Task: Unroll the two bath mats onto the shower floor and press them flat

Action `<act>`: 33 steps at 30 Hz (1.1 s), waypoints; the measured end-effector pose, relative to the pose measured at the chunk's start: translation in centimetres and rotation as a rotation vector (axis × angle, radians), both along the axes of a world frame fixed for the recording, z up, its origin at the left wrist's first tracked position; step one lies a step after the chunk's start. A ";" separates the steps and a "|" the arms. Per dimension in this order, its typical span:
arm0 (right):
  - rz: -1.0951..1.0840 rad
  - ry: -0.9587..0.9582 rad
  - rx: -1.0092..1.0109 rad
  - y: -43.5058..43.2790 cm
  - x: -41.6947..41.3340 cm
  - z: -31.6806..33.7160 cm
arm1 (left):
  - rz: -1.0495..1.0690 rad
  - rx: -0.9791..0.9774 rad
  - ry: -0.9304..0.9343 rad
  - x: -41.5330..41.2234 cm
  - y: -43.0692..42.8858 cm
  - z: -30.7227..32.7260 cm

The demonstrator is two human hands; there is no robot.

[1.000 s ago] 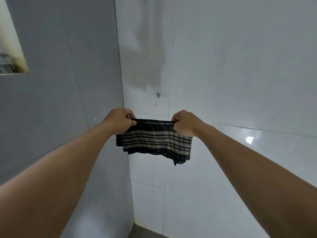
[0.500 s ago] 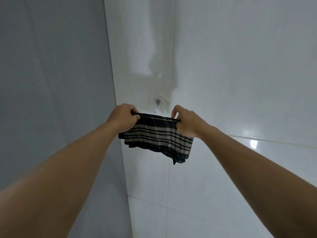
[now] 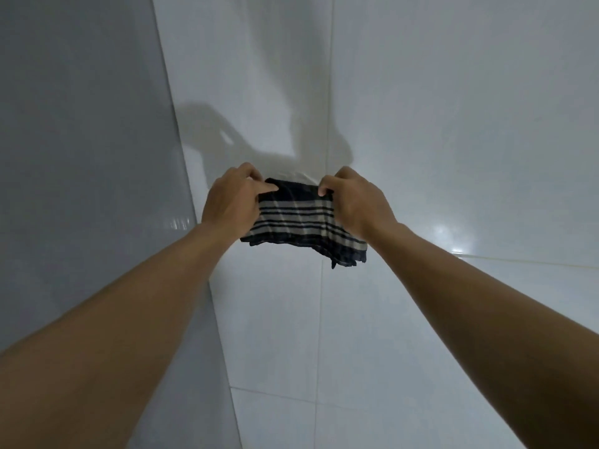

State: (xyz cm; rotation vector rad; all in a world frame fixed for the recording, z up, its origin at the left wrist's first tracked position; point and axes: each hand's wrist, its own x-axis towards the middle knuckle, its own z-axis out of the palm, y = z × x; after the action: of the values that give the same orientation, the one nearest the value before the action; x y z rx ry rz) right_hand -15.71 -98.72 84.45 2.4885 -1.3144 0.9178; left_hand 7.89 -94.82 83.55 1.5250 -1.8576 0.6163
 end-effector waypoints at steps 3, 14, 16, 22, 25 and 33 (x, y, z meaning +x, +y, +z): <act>-0.066 0.050 -0.146 -1.0 1.2 0.1 | 0.032 -0.053 -0.025 0.4 -2.0 0.1; -0.112 0.258 -0.225 -2.8 1.6 -4.8 | 0.062 -0.044 -0.139 1.3 -4.2 -3.3; -0.108 0.241 -0.207 -2.7 1.7 -5.0 | 0.056 -0.025 -0.158 1.3 -4.1 -3.7; -0.089 0.220 -0.159 -2.4 2.0 -5.7 | -0.019 -0.004 -0.145 1.1 -3.6 -5.4; -0.083 0.234 -0.136 -2.2 1.9 -6.0 | -0.072 0.021 -0.062 1.1 -3.8 -5.7; -0.060 0.206 -0.109 -1.2 1.1 -5.4 | 0.029 0.102 0.103 -0.4 -1.7 -4.0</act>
State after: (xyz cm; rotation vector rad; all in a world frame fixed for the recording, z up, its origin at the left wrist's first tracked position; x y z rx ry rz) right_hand -14.61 -99.88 79.01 2.3741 -1.2306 0.6802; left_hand 7.51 -96.49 79.52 1.6209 -1.8151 0.4535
